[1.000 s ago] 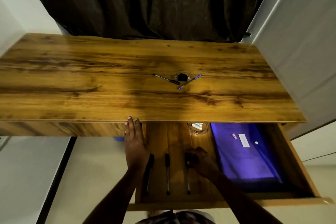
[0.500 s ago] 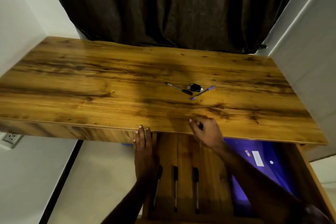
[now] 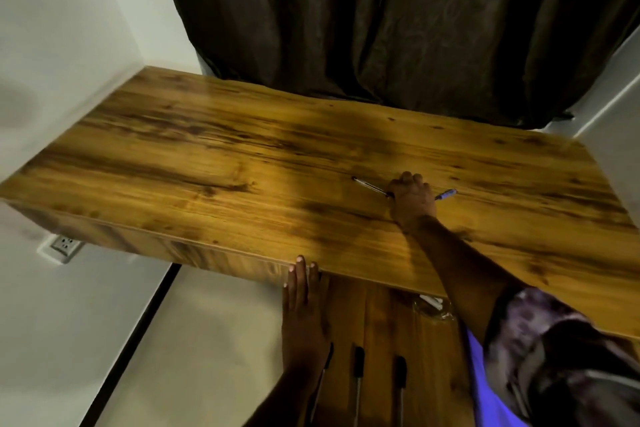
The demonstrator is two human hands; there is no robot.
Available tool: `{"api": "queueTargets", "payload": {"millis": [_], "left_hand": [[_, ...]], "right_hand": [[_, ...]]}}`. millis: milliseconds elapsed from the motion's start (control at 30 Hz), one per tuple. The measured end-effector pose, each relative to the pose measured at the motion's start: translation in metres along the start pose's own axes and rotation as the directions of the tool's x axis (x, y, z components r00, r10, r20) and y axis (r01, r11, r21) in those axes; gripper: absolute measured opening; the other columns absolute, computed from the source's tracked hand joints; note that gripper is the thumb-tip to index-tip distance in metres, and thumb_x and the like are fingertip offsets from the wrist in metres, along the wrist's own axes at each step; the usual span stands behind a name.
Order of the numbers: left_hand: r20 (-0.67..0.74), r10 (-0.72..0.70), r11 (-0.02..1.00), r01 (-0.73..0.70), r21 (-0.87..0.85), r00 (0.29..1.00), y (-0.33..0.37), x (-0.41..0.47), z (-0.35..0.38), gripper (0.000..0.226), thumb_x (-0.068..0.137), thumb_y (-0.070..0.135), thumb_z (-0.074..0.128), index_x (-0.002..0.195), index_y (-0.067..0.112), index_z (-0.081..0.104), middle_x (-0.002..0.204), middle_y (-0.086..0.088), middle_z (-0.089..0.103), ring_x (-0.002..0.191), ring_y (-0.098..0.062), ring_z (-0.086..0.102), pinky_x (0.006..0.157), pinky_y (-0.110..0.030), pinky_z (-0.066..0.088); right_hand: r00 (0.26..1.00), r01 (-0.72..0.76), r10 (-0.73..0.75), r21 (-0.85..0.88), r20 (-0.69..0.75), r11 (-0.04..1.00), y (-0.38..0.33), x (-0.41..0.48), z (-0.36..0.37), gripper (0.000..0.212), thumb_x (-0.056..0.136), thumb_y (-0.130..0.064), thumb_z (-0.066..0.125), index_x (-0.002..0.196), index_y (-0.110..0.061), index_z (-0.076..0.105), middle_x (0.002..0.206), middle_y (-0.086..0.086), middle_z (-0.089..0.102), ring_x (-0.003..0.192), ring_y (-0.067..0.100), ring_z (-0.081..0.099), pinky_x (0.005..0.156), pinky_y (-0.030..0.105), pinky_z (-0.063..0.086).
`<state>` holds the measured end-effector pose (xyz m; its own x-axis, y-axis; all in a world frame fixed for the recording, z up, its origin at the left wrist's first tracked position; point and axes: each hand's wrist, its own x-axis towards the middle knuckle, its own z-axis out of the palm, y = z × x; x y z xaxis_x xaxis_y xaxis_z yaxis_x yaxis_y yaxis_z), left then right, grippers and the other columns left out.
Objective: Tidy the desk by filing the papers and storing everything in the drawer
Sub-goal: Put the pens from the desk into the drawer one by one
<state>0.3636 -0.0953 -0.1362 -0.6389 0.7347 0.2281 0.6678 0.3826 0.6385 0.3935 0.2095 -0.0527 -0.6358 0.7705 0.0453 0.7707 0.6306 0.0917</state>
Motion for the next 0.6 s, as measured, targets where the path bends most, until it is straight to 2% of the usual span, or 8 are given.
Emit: {"api": "queueTargets", "payload": {"millis": [100, 200, 300, 367, 400, 500, 533, 600], "left_hand": [[0.008, 0.006, 1.0, -0.006, 0.011, 1.0, -0.002, 0.0, 0.002, 0.1, 0.07, -0.014, 0.059, 0.156, 0.011, 0.014, 0.165, -0.007, 0.0, 0.152, -0.026, 0.001, 0.122, -0.045, 0.014], [0.014, 0.006, 1.0, -0.006, 0.02, 1.0, -0.002, -0.001, 0.001, 0.104, 0.066, -0.016, 0.057, 0.156, 0.012, 0.013, 0.165, -0.007, 0.0, 0.152, -0.025, -0.002, 0.122, -0.046, 0.015], [0.017, -0.001, 0.999, 0.0, 0.042, 1.0, -0.001, 0.001, 0.001, 0.101, 0.067, -0.017, 0.055, 0.156, 0.01, 0.014, 0.165, -0.01, 0.003, 0.152, -0.025, -0.004, 0.121, -0.047, 0.017], [0.032, -0.01, 0.998, 0.008, 0.061, 0.999, -0.001, 0.001, 0.002, 0.095, 0.071, -0.016, 0.052, 0.155, 0.009, 0.016, 0.164, -0.011, 0.003, 0.152, -0.027, -0.003, 0.12, -0.049, 0.02], [0.034, -0.01, 0.998, 0.007, 0.068, 0.999, -0.001, 0.002, 0.001, 0.092, 0.073, -0.015, 0.052, 0.155, 0.008, 0.016, 0.164, -0.012, 0.003, 0.152, -0.028, -0.002, 0.12, -0.049, 0.019], [0.048, -0.002, 0.995, -0.003, 0.104, 0.999, -0.002, 0.001, 0.001, 0.089, 0.077, -0.012, 0.054, 0.155, 0.006, 0.016, 0.164, -0.014, 0.004, 0.152, -0.03, 0.0, 0.121, -0.049, 0.016], [0.052, -0.002, 0.993, -0.004, 0.116, 0.999, -0.002, 0.001, 0.001, 0.088, 0.078, -0.011, 0.055, 0.155, 0.006, 0.015, 0.164, -0.015, 0.005, 0.151, -0.031, 0.001, 0.12, -0.05, 0.017], [0.063, -0.002, 0.991, -0.006, 0.13, 0.998, -0.003, 0.002, 0.002, 0.088, 0.08, -0.009, 0.058, 0.155, 0.006, 0.013, 0.164, -0.015, 0.004, 0.151, -0.033, 0.003, 0.12, -0.051, 0.019]], "right_hand": [[0.994, 0.022, -0.014, 0.073, -0.106, 0.997, 0.002, -0.011, -0.003, 0.029, 0.092, -0.03, 0.05, 0.117, -0.018, 0.058, 0.116, 0.006, 0.059, 0.111, 0.029, 0.047, 0.094, 0.043, 0.04], [0.977, 0.052, 0.022, 0.333, -0.214, 0.941, 0.009, -0.024, -0.008, 0.02, 0.092, -0.03, 0.052, 0.106, -0.021, 0.064, 0.105, 0.002, 0.065, 0.104, 0.026, 0.053, 0.09, 0.044, 0.045], [0.963, 0.099, 0.109, 0.7, -0.246, 0.707, 0.018, -0.046, -0.014, 0.019, 0.093, -0.021, 0.059, 0.106, -0.011, 0.069, 0.101, 0.005, 0.07, 0.094, 0.018, 0.065, 0.083, 0.039, 0.054], [0.953, 0.101, 0.189, 0.838, -0.236, 0.536, 0.028, -0.068, -0.021, 0.014, 0.092, -0.016, 0.064, 0.101, -0.006, 0.068, 0.094, 0.003, 0.071, 0.083, 0.002, 0.065, 0.075, 0.025, 0.055], [0.947, 0.098, 0.223, 0.87, -0.231, 0.484, 0.033, -0.079, -0.025, 0.011, 0.091, -0.016, 0.065, 0.097, -0.007, 0.068, 0.089, 0.002, 0.07, 0.076, -0.001, 0.063, 0.069, 0.02, 0.051], [0.944, 0.071, 0.286, 0.947, -0.165, 0.312, 0.053, -0.114, -0.035, 0.012, 0.091, -0.02, 0.067, 0.088, -0.008, 0.069, 0.073, 0.009, 0.063, 0.062, 0.008, 0.052, 0.057, 0.027, 0.04], [0.951, 0.068, 0.276, 0.968, -0.137, 0.243, 0.06, -0.126, -0.04, 0.015, 0.091, -0.021, 0.067, 0.085, -0.007, 0.068, 0.068, 0.008, 0.057, 0.06, 0.011, 0.046, 0.055, 0.027, 0.036], [0.972, 0.062, 0.212, 0.977, -0.106, 0.204, 0.074, -0.148, -0.045, 0.027, 0.09, -0.026, 0.067, 0.083, 0.0, 0.066, 0.067, 0.009, 0.051, 0.062, 0.017, 0.042, 0.057, 0.028, 0.034]]}}
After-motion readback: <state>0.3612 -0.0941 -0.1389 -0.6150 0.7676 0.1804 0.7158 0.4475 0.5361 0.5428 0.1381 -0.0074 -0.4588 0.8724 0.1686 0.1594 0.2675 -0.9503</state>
